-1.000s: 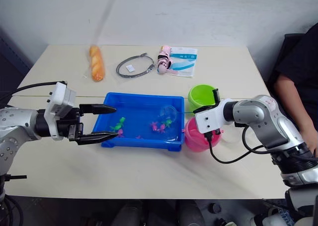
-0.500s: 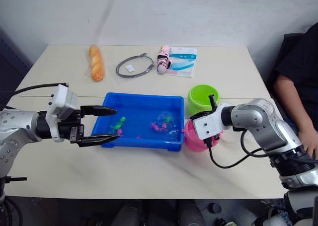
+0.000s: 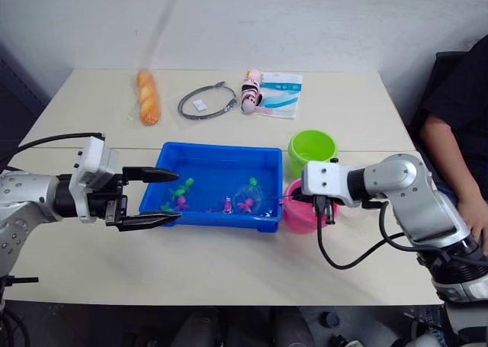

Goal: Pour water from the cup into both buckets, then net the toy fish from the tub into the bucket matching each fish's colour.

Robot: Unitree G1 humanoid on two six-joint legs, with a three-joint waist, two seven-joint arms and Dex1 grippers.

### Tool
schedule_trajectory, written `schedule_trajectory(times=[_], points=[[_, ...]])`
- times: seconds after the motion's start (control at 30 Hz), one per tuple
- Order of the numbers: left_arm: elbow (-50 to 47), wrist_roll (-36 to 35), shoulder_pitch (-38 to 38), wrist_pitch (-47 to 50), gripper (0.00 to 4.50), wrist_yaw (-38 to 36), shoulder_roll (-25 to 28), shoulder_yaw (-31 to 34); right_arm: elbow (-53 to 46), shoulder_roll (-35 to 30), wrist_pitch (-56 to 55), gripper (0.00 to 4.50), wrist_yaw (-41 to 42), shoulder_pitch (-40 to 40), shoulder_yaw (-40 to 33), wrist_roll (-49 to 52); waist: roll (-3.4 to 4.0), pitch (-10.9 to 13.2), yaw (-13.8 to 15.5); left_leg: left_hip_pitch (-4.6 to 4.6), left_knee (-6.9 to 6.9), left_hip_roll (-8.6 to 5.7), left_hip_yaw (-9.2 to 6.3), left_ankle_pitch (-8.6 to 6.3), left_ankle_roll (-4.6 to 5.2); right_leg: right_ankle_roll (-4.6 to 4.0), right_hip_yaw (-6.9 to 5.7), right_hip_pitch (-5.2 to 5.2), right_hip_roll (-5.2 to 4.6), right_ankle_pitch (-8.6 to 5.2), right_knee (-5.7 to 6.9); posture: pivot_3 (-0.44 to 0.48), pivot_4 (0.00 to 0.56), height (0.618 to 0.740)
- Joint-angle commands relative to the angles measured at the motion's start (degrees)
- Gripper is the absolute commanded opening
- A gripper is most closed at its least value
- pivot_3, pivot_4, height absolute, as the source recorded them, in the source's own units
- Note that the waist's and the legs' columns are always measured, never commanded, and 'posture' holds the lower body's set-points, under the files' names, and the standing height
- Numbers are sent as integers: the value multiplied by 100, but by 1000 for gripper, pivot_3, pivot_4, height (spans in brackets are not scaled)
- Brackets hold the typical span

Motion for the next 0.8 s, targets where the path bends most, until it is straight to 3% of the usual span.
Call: schedule_trajectory(times=[0.03,0.23,0.4,0.6,0.8], points=[[-104,4,40,-134,4478,-71,78,130,-226,30,1087,0,-19,-124,-517,849,0,0,6,0,0,0,0,0,0,0,0,0,0,0,-1,0,150,740],[23,-237,-141,-100,4478,-112,-56,146,-452,-39,1789,0,-288,157,-1463,1725,0,0,10,-2,-2,-1,-1,-1,2,0,-1,-1,-2,0,-3,0,150,740],[214,-498,-578,43,4478,-234,-195,-27,-901,-472,1564,0,-141,1457,-3053,2149,0,0,140,-8,-2,-3,-4,-6,10,3,-5,4,-1,1,-18,0,150,740],[699,-129,-1057,-332,4478,-577,-468,-645,-1391,-626,890,0,-274,2922,-4493,1686,0,0,162,4,-3,-6,0,-6,10,6,-2,19,3,3,-24,0,150,740],[1321,292,-1633,-760,4478,-849,-864,-1142,-1727,-426,-415,0,-459,4138,-4892,781,0,0,141,24,-3,-3,3,-6,10,9,4,41,15,4,-30,0,150,740]])
